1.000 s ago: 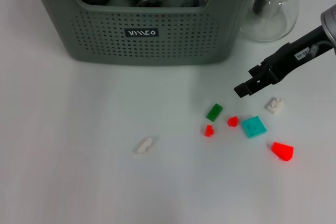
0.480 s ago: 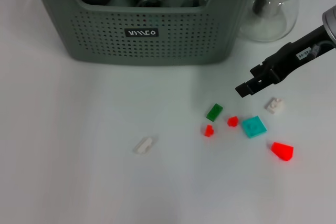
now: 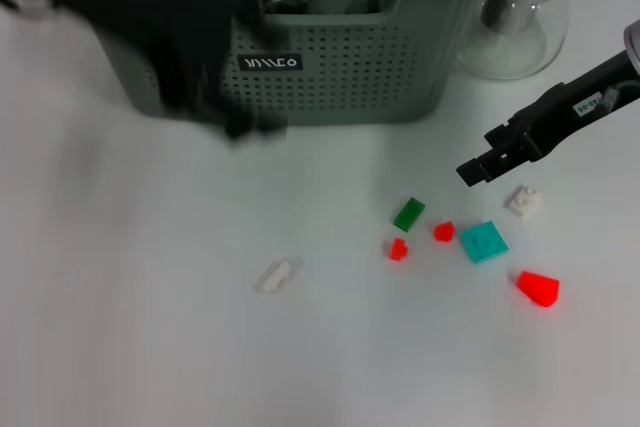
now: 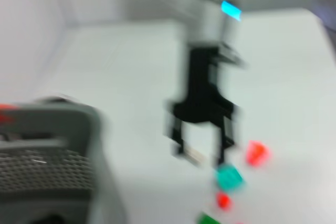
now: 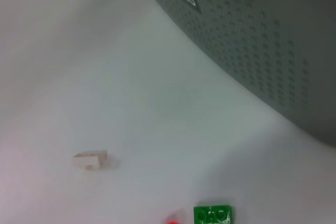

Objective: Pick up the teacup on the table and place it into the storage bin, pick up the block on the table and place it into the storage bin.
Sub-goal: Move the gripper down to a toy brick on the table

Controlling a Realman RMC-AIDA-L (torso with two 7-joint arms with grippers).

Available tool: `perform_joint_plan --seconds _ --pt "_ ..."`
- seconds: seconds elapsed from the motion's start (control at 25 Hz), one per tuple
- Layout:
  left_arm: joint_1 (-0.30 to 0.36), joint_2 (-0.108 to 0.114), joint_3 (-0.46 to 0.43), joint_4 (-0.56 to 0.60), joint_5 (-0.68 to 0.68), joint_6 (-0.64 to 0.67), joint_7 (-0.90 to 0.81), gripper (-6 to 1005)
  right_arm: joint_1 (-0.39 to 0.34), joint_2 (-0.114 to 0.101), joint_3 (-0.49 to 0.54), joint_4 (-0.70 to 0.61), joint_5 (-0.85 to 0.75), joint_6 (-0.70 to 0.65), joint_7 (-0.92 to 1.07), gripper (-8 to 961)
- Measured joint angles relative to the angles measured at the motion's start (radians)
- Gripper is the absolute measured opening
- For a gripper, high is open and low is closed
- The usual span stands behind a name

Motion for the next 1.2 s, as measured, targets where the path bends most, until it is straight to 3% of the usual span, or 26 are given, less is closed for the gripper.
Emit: perform_joint_plan --seconds 0.24,0.32,0.52,0.76,1.2 --pt "0.068 -0.072 0.248 -0.025 0.167 -0.038 0.160 771 0.000 -0.001 0.000 0.003 0.000 0.001 0.015 816" --pt "0.069 -0.080 0.346 -0.078 0.222 -0.103 0.198 770 0.000 0.000 0.000 0.006 0.000 0.001 0.021 816" --pt "0.038 -0.081 0.548 -0.234 0.303 -0.245 0.263 768 -0.001 0.006 -0.002 0.010 0.000 0.006 0.036 816" --pt "0.020 -0.088 0.769 -0.318 0.382 -0.363 0.285 766 0.001 0.011 -0.005 0.010 0.000 0.009 0.047 815" --pt "-0.022 -0.090 0.871 -0.391 0.380 -0.470 0.303 761 0.003 0.011 -0.001 0.010 0.000 0.013 0.047 815"
